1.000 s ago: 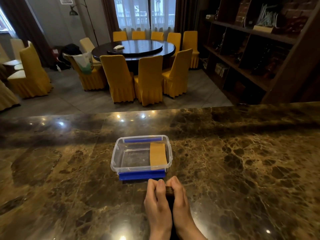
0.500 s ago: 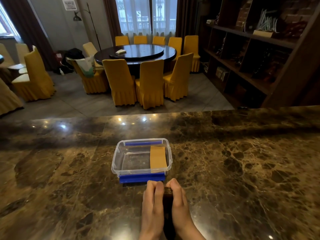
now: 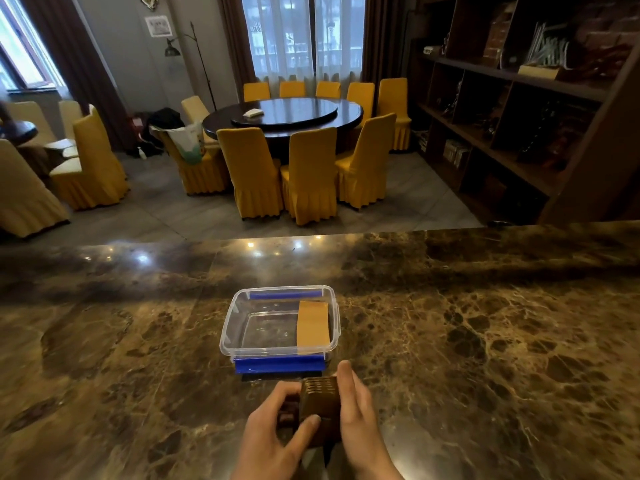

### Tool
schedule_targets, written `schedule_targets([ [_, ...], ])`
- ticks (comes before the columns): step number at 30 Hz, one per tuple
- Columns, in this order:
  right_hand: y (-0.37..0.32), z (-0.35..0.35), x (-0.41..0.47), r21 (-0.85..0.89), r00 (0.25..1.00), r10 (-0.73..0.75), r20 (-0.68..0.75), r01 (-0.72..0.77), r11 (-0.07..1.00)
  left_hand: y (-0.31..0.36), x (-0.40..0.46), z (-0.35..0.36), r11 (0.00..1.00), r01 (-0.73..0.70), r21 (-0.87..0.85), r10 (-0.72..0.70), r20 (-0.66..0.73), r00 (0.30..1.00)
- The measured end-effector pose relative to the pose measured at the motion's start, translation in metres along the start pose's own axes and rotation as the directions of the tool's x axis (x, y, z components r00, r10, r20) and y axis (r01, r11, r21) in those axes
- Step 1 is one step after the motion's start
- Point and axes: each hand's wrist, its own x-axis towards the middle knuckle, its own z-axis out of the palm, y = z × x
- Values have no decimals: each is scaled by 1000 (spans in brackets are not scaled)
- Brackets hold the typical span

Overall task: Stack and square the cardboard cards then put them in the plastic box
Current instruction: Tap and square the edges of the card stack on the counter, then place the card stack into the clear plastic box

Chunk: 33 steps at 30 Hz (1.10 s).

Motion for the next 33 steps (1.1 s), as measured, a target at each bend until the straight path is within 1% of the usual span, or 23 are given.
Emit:
schedule_targets([
  [2,-9,-11,-2,-28,995,-79,54,81,996,3,-2,0,996,44,-75,-46,-30,998],
  [5,-26,-28,-1,-67,967,-221,127,230,971,11,3,0,974,81,-211,-104,-99,990],
  [8,-42,-34,7,-129,945,-267,189,294,947,20,15,-8,946,78,-316,-129,-143,981],
  [10,-53,-32,16,-177,941,-284,184,316,932,29,26,-14,943,62,-327,-116,-150,982],
  [13,-72,-24,31,-235,938,-323,129,345,909,44,48,-22,942,24,-334,-68,-122,990],
  [15,-82,-16,42,-261,939,-334,79,343,902,49,65,-30,943,3,-332,-46,-122,991],
  [19,-101,11,65,-290,943,-332,25,325,900,56,99,-52,951,-26,-307,-32,-182,983],
  [21,-106,24,77,-320,949,-315,11,302,898,54,113,-61,959,11,-282,-64,-179,982],
  [24,-107,38,97,-410,961,-274,-35,236,881,46,132,-70,978,87,-192,-121,-174,977],
  [28,-97,54,118,-446,981,-188,-50,147,883,29,150,-81,982,163,-92,-178,-195,964],
  [31,-78,59,126,-491,987,-132,-92,70,869,10,158,-79,973,230,-6,-228,-158,961],
  [33,-71,58,131,-517,987,-113,-117,36,855,1,163,-76,971,236,38,-229,-133,964],
])
